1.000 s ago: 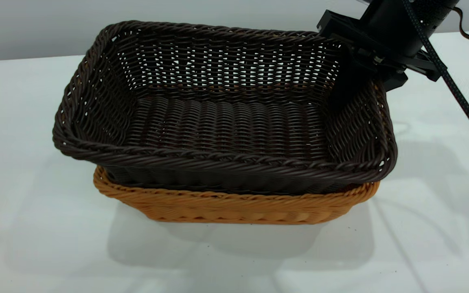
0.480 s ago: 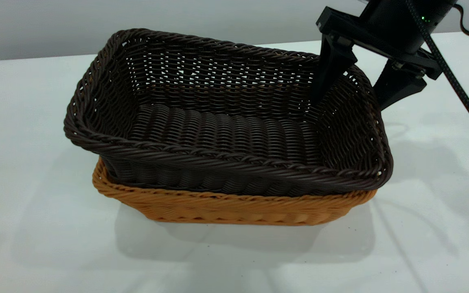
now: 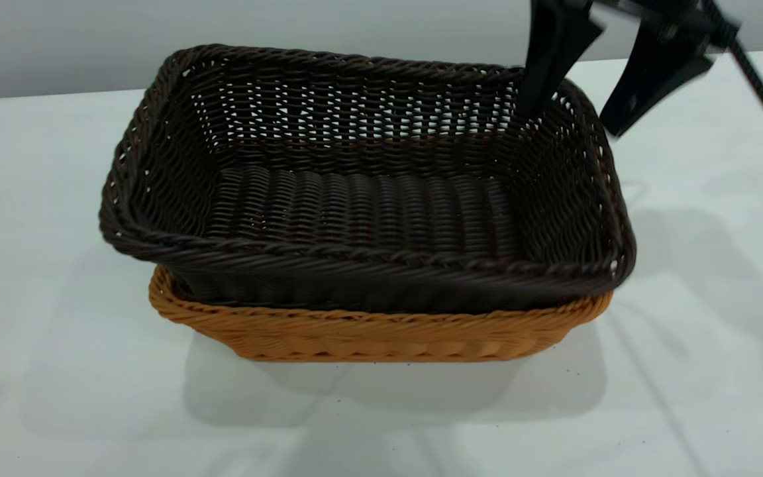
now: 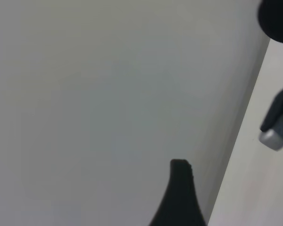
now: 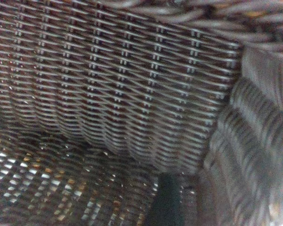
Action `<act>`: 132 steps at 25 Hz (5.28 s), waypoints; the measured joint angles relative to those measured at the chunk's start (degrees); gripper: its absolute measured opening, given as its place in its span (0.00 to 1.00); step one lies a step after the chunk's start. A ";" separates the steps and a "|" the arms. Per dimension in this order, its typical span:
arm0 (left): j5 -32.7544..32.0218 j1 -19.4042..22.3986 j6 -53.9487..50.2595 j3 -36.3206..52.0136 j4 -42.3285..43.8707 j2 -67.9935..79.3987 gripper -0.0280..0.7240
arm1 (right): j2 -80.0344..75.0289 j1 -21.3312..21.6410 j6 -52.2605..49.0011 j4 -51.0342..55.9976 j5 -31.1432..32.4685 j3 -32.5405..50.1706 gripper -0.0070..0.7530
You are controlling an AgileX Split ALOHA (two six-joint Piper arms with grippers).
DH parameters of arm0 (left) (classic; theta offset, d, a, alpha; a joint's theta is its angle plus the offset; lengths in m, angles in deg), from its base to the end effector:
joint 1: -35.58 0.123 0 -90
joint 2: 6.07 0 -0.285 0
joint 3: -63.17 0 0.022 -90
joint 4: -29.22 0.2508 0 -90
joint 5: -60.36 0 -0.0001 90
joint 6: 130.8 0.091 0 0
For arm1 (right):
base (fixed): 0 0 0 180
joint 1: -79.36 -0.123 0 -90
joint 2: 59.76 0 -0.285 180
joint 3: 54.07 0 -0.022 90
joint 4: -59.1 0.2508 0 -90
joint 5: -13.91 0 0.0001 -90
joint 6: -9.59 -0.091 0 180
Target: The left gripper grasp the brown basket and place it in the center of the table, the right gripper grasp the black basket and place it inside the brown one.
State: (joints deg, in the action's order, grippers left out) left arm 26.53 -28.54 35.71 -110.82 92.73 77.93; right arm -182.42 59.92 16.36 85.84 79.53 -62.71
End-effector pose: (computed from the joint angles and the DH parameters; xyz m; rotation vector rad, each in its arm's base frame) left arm 0.1703 -0.2470 0.4057 1.2615 1.3250 0.2570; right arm 0.3609 0.1670 0.1980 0.3979 -3.0057 -0.6513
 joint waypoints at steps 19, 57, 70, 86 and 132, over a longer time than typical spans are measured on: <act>-21.01 0.00 0.00 0.00 8.58 -4.33 0.61 | 0.73 0.00 -1.62 -10.19 4.47 -8.74 0.39; -35.07 0.00 33.11 0.00 -53.57 -26.79 0.04 | 56.88 -9.83 2.79 -30.75 -8.27 -0.37 0.01; -36.14 0.00 26.11 10.45 -53.93 -37.61 0.04 | 83.13 -9.77 -4.89 -24.62 -7.58 33.71 0.01; -32.37 0.00 20.63 26.87 -58.02 -44.01 0.04 | 114.71 -9.77 -8.33 -26.73 -3.16 57.63 0.01; -28.39 0.48 8.96 45.07 -58.65 -76.22 0.04 | 114.87 17.43 -8.50 -26.73 -4.27 57.61 0.01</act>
State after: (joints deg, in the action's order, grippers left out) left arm -1.86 -28.06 44.67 -65.75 34.08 1.71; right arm -67.55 77.34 7.86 59.10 75.27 -5.10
